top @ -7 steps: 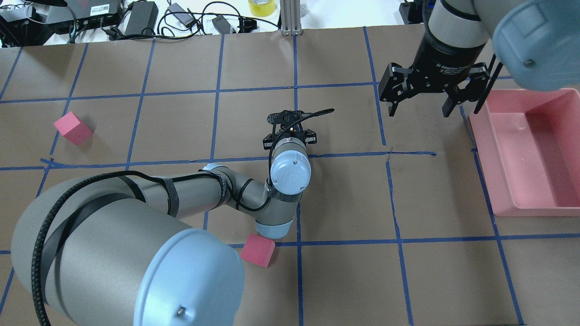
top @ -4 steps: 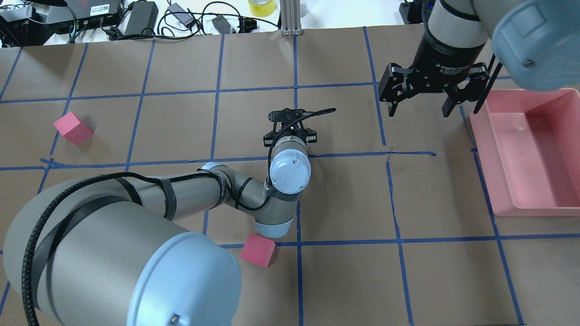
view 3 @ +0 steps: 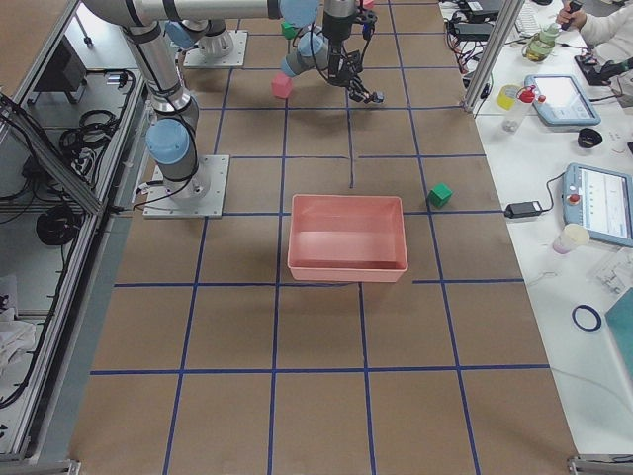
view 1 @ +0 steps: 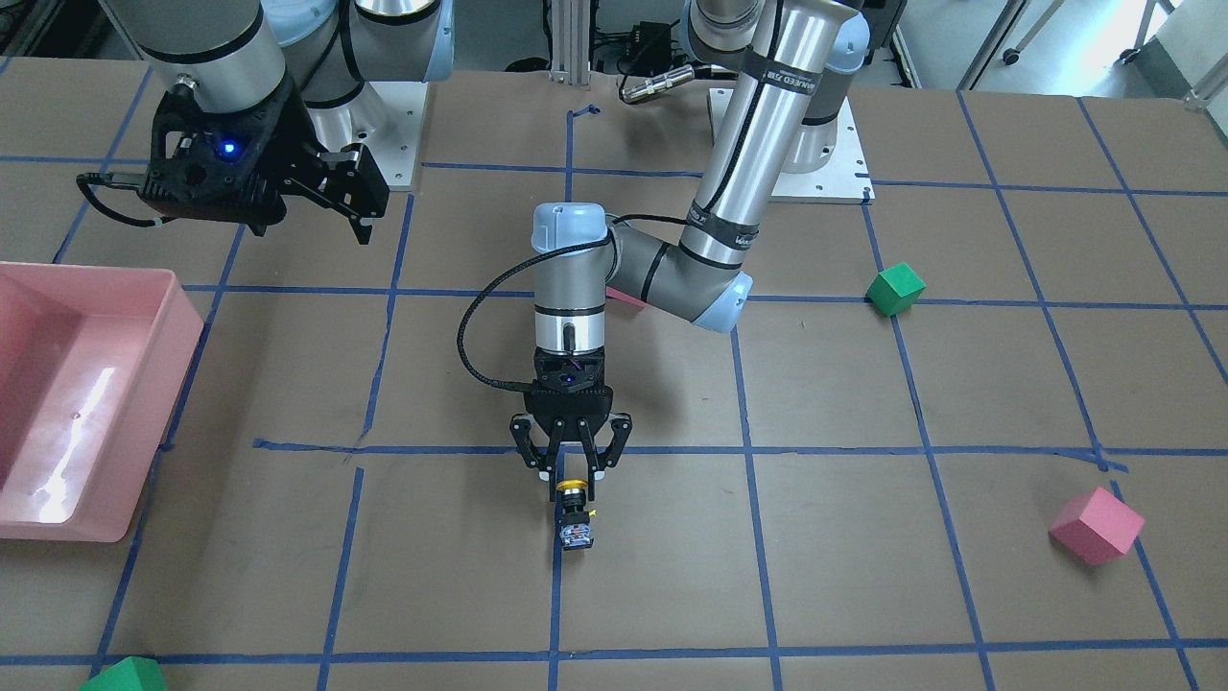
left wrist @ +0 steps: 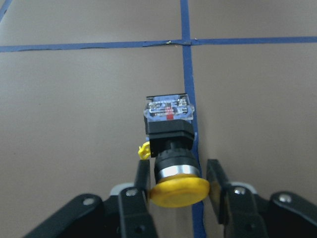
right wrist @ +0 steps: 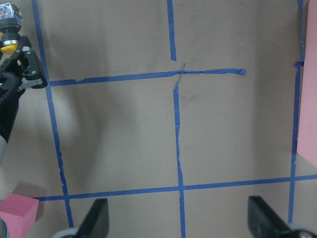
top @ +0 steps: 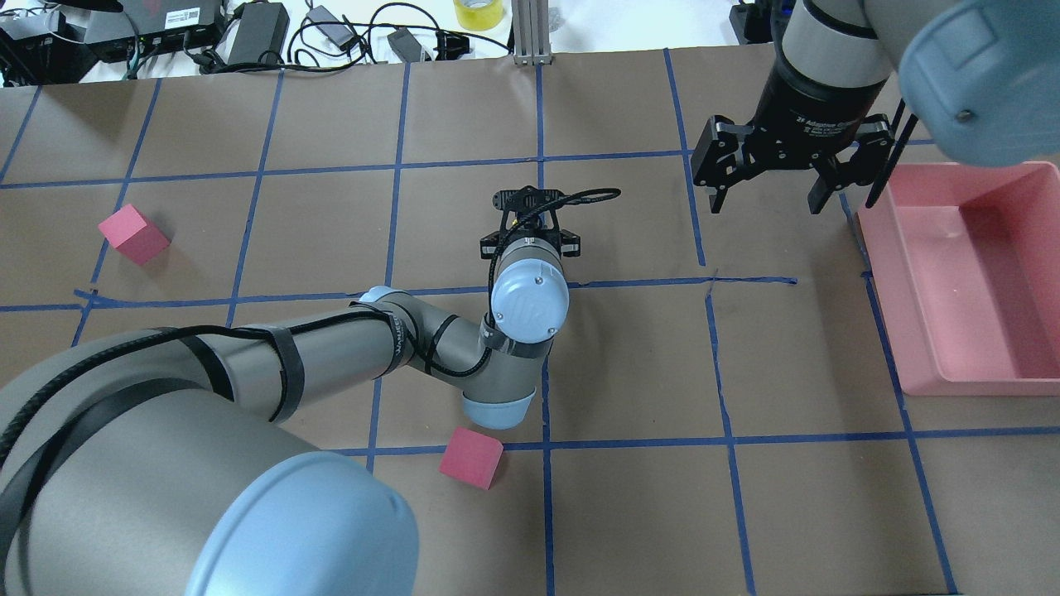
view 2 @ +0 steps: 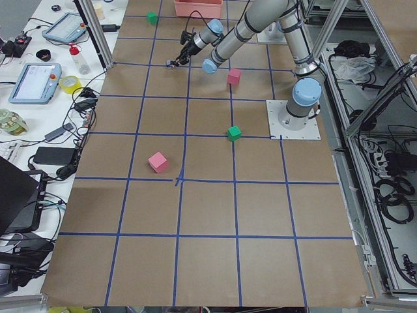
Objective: Align button upright
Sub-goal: 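Lift and rotate the button, setting it upright with yellow cap up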
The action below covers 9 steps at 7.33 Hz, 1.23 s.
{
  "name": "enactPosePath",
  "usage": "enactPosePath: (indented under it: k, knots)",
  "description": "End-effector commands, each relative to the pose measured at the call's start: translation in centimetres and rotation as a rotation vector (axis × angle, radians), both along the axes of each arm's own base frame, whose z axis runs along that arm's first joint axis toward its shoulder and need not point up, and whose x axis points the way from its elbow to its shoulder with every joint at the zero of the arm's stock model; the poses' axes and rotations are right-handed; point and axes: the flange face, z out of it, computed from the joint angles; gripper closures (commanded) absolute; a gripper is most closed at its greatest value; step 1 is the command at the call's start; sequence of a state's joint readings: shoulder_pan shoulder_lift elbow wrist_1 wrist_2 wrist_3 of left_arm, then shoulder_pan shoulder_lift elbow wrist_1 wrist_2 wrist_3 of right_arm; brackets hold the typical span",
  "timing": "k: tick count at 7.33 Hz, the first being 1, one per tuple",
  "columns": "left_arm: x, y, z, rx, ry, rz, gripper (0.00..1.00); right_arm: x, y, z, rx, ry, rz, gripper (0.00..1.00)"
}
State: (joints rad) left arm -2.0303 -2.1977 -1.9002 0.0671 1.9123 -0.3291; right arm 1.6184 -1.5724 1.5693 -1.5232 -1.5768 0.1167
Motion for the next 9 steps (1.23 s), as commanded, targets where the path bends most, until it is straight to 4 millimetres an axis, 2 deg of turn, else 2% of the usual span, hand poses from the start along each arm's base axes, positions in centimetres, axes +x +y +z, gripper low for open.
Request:
enactPosePath:
  k: [1,3,4,5,6,7,9]
  knots:
    - [2.0,-1.0,3.6,0.103,-0.026,0.025,0.68,0.0,0.0,0.0,0.001,0.0,-0.001,0.0]
    - [4.1,-2.1,6.3,0.276,0.002,0.046,0.68,0.1,0.0,0.0,0.0,-0.007,-0.008,0.0]
    - [4.2,-2.7,7.7,0.382,0.0,0.081,0.68,-0.1,0.0,0.0,0.003,0.005,-0.001,0.0]
    - [3.5,-3.6,9.3,0.498,0.044,0.152,0.69,0.0,0.0,0.0,0.002,0.0,0.0,0.0]
    - [2.5,-4.7,10.5,0.582,0.106,0.227,0.74,0.0,0.0,0.0,0.002,-0.001,-0.001,0.0]
    - [1.7,-5.0,10.3,0.642,0.204,0.341,0.75,0.0,0.0,0.0,0.001,0.002,0.0,0.0]
    - [2.3,-6.0,8.3,0.824,0.477,0.526,0.78,0.0,0.0,0.0,0.001,0.0,0.0,0.0]
